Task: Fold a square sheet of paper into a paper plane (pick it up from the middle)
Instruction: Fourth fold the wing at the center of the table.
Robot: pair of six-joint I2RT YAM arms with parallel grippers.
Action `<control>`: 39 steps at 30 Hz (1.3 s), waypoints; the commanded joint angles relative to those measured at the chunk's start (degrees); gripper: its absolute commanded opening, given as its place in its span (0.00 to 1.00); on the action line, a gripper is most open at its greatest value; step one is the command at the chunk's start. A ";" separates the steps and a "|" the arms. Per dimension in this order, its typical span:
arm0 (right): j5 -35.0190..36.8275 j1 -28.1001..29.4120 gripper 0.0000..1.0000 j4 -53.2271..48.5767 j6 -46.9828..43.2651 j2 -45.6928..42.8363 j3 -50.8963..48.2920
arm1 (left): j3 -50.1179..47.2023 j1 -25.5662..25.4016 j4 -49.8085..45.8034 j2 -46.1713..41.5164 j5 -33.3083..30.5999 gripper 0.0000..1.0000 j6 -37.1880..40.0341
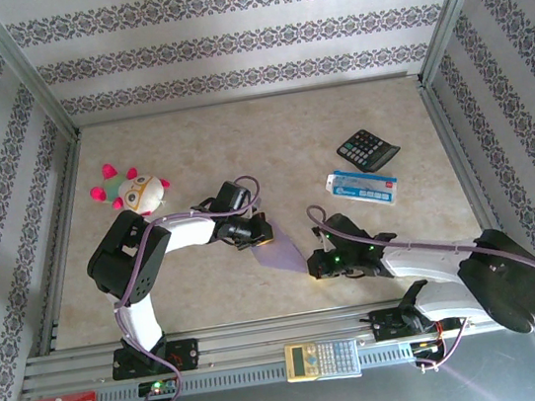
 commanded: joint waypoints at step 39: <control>-2.88 0.71 0.05 -6.36 -8.09 16.86 19.46 | -0.94 1.22 -4.78 3.95 -6.07 0.00 1.56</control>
